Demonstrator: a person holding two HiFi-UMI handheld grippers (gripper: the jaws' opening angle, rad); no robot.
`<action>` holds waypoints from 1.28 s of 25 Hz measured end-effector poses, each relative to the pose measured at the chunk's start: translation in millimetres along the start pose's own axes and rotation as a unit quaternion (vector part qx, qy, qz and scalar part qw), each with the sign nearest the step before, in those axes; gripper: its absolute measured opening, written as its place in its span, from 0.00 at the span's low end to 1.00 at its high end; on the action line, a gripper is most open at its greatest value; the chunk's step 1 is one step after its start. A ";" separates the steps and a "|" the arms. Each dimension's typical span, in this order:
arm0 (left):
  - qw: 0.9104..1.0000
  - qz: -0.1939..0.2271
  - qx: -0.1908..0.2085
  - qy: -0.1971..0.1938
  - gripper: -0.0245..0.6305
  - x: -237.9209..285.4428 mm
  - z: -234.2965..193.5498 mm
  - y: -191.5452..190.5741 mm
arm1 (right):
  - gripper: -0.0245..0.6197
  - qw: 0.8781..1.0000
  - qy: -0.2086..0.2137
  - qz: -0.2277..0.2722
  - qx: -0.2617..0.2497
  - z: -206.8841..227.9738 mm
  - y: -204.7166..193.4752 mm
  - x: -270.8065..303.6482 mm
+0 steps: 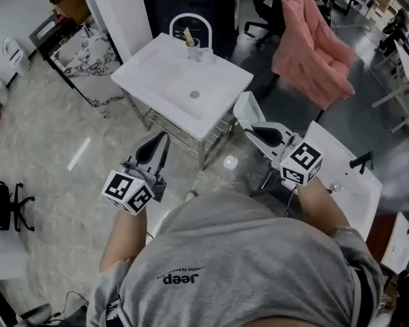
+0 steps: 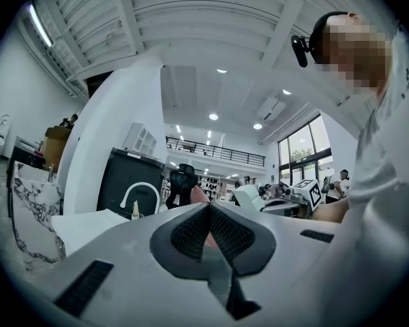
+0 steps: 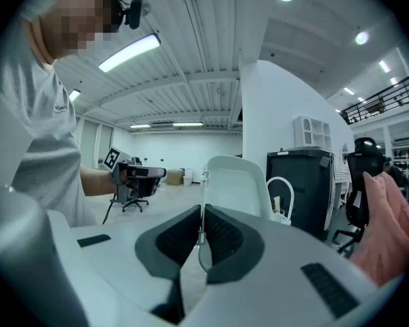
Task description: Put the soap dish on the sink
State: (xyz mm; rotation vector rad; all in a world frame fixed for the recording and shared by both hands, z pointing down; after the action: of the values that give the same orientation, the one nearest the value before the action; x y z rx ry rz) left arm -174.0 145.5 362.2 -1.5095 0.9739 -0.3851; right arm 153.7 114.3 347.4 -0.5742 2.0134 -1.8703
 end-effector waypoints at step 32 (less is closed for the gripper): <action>1.000 -0.015 -0.002 0.021 0.06 195.5 -210.5 -9.5 | 0.16 0.995 -0.002 0.024 0.101 257.9 -16.3 189.7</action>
State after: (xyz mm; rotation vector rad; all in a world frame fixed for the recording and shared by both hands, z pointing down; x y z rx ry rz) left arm -208.9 -139.8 357.4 -1.5255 0.9856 -0.4376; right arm 120.0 -204.5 348.3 -0.4710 1.7904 -2.0103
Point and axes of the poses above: the fingertips, and each gripper's own axes: x forward along the fingers, z to its right, y out of its top, the point moved 9 cm from there along -x, backward along the fingers, and after that the axes turned 12 degrees about z, right-handed, at the moved point
